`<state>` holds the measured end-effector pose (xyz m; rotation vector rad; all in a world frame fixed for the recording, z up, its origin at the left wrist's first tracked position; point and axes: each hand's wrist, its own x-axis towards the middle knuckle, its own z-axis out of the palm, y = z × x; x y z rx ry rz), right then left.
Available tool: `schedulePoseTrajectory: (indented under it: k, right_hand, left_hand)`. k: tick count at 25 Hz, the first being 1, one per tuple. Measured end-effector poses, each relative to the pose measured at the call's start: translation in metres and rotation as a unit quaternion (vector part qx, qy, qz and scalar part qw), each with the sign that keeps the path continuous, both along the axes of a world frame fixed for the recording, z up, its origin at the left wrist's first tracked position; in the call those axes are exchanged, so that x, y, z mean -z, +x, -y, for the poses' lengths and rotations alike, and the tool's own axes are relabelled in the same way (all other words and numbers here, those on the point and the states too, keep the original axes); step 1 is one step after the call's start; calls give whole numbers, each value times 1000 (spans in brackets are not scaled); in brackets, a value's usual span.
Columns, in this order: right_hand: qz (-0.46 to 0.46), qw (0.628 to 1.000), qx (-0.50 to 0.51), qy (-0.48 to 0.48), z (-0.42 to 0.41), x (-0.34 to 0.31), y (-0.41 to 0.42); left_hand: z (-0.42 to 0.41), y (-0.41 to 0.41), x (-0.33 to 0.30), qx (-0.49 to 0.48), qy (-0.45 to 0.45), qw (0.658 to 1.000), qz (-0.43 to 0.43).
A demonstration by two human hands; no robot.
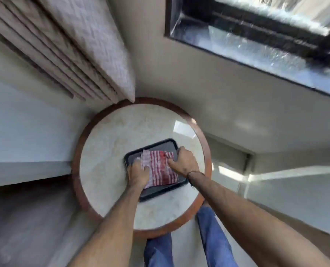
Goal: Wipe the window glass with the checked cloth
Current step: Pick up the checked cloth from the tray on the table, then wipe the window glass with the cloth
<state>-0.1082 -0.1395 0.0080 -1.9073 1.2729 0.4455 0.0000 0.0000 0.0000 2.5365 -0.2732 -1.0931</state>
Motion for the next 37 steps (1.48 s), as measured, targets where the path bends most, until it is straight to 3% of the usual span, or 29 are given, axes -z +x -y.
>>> schedulePoseTrajectory:
  k: [5, 8, 11, 14, 17, 23, 26, 29, 32, 35, 36, 37]
  right_hand:
    - [-2, 993, 117, -5, -40, 81, 8]
    - [2, 983, 171, 60, -45, 76, 11]
    - [17, 961, 232, 147, -27, 40, 10]
    - [58, 949, 251, 182, 13, -35, 10]
    - [144, 921, 302, 200, 71, -143, 3]
    - [392, 854, 253, 233, 173, -371, -27]
    - [514, 799, 267, 158, 212, -472, -49]
    - [579, 726, 371, -1, 236, -549, -58]
    - [603, 646, 404, -236, 246, -607, -55]
    - [547, 522, 310, -576, 260, -635, -46]
    - [506, 509, 254, -648, 267, -636, -41]
    - [471, 520, 193, -686, 274, -635, -35]
  left_hand:
    - [2, -23, 74, -99, 50, 992, 56]
    - [4, -20, 75, -180, 28, 983, -10]
    - [10, -12, 35, -238, -46, 965, -105]
    - [33, -6, -43, -265, -115, 940, -180]
    - [83, -6, -144, -212, -212, 936, -183]
    - [217, 6, -356, 12, -403, 905, -137]
    - [278, 10, -462, 132, -481, 865, -56]
    - [314, 19, -551, 221, -522, 806, 170]
    - [337, 38, -623, 234, -562, 673, 420]
    - [362, 66, -685, 189, -535, 509, 647]
    - [369, 77, -701, 185, -509, 482, 688]
    - [375, 87, -715, 201, -476, 481, 708]
